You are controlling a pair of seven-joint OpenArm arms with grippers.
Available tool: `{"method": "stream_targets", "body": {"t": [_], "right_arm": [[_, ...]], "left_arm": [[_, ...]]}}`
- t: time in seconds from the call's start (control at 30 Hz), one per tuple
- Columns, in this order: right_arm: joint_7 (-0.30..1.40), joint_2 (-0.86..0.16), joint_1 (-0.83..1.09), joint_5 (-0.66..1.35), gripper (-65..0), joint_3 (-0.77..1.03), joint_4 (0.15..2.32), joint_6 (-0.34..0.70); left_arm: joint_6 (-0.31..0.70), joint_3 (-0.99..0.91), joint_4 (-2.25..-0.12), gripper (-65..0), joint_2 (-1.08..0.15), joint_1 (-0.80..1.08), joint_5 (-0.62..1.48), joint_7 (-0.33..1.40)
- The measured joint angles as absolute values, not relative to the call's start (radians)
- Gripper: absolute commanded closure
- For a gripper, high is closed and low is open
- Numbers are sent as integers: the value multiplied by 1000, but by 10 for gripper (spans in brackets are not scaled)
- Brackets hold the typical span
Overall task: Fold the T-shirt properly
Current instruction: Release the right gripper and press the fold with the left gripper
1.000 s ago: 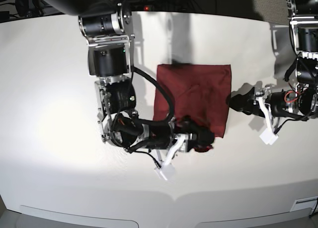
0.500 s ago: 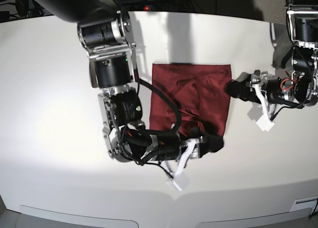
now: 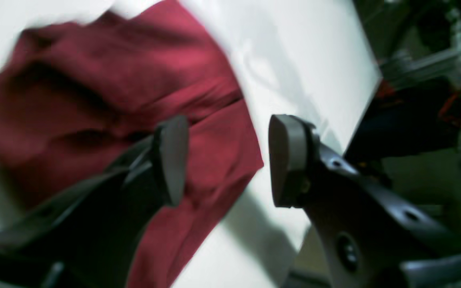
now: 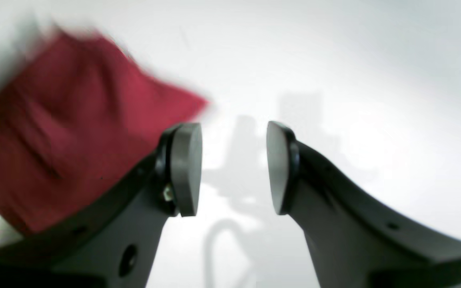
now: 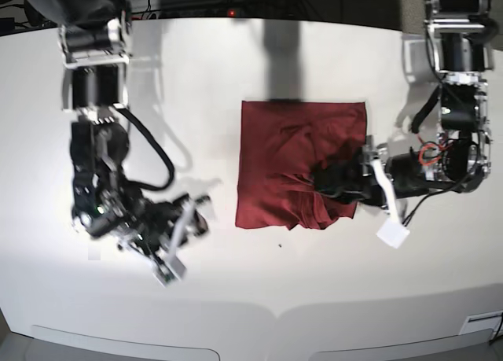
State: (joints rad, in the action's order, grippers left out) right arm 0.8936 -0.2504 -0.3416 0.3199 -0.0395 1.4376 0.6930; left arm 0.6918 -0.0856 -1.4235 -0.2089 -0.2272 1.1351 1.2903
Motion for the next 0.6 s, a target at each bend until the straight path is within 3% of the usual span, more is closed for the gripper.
{"method": "stream_targets", "body": {"t": [0.23, 0.37, 0.6], "right_arm": [[872, -382, -104, 334, -265, 209, 1612, 696], [879, -382, -2, 392, -265, 427, 1701, 694], [932, -380, 23, 508, -265, 641, 1727, 693]], "left_arm": [[691, -89, -1491, -317, -52, -226, 822, 1226], [663, -90, -1490, -317, 28, -215, 629, 1211], [654, -34, -1490, -317, 116, -210, 525, 1207]]}}
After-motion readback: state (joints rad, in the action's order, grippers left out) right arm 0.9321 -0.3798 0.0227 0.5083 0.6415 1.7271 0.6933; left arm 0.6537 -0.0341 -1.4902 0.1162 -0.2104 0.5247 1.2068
